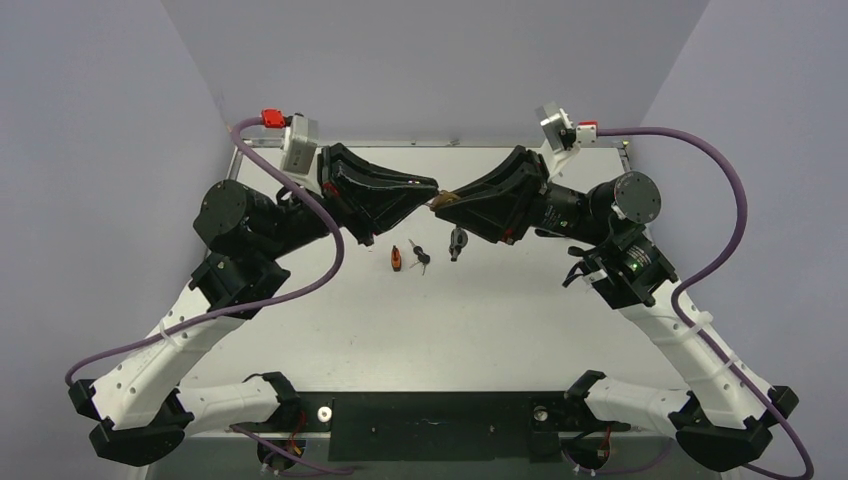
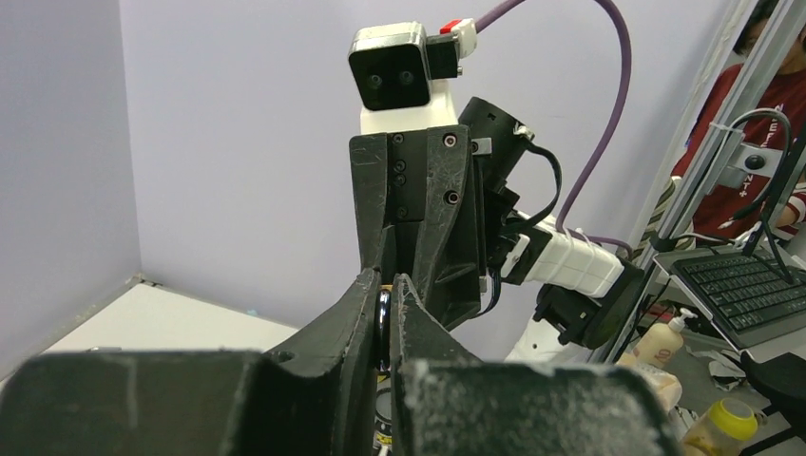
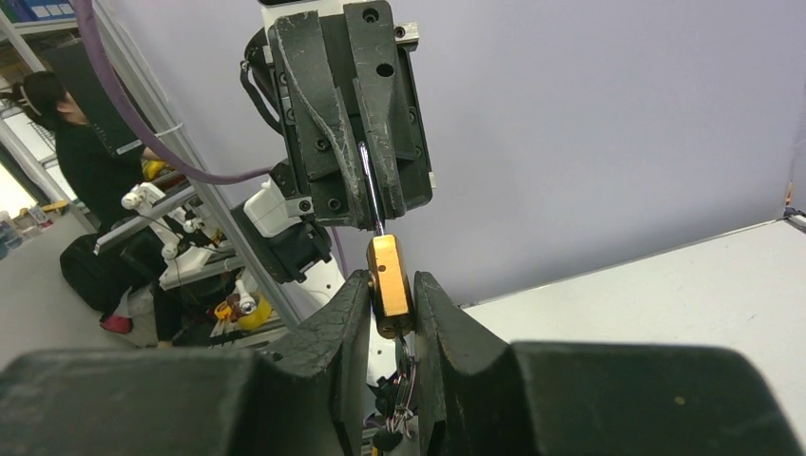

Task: Lock with the key
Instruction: Lock the lock.

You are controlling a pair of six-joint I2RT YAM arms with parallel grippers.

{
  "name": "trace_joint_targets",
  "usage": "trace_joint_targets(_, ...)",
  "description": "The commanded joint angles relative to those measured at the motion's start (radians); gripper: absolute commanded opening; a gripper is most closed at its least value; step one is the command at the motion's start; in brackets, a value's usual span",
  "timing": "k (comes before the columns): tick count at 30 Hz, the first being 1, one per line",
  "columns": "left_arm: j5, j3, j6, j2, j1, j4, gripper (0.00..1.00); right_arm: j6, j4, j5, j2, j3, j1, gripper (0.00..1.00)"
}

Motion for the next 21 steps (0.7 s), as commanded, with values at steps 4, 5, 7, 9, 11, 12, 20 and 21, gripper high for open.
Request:
trace_joint_targets(4, 0.155, 0.020, 0.012, 0.078, 0.061, -0.373, 0.18, 0.021, 0.167, 0.108, -0.026, -0.085, -0.023, 0.00)
trace_joint_targets(5, 0.163, 0.033, 0.009, 0.073, 0.087, -0.374, 0.22, 0.023, 0.168, 0.108, -0.041, -0.106, -0.025, 0.00)
trace_joint_targets(7, 0.185, 0.043, 0.009, 0.060, 0.120, -0.373, 0.30, 0.028, 0.169, 0.109, -0.061, -0.134, -0.033, 0.00)
trace_joint_targets(9, 0.215, 0.049, 0.007, 0.052, 0.147, -0.374, 0.35, 0.031, 0.168, 0.108, -0.078, -0.155, -0.042, 0.00)
trace_joint_targets(11, 0.226, 0.053, 0.004, 0.047, 0.165, -0.371, 0.37, 0.032, 0.164, 0.102, -0.090, -0.170, -0.054, 0.00)
trace_joint_targets(12, 0.231, 0.055, 0.004, 0.044, 0.172, -0.370, 0.38, 0.032, 0.159, 0.100, -0.096, -0.175, -0.057, 0.00)
trace_joint_targets(20, 0.287, 0.062, 0.004, 0.026, 0.233, -0.375, 0.39, 0.033, 0.139, 0.070, -0.128, -0.224, -0.092, 0.00)
trace_joint_targets(21, 0.301, 0.061, 0.001, 0.024, 0.242, -0.375, 0.39, 0.033, 0.138, 0.067, -0.131, -0.225, -0.093, 0.00)
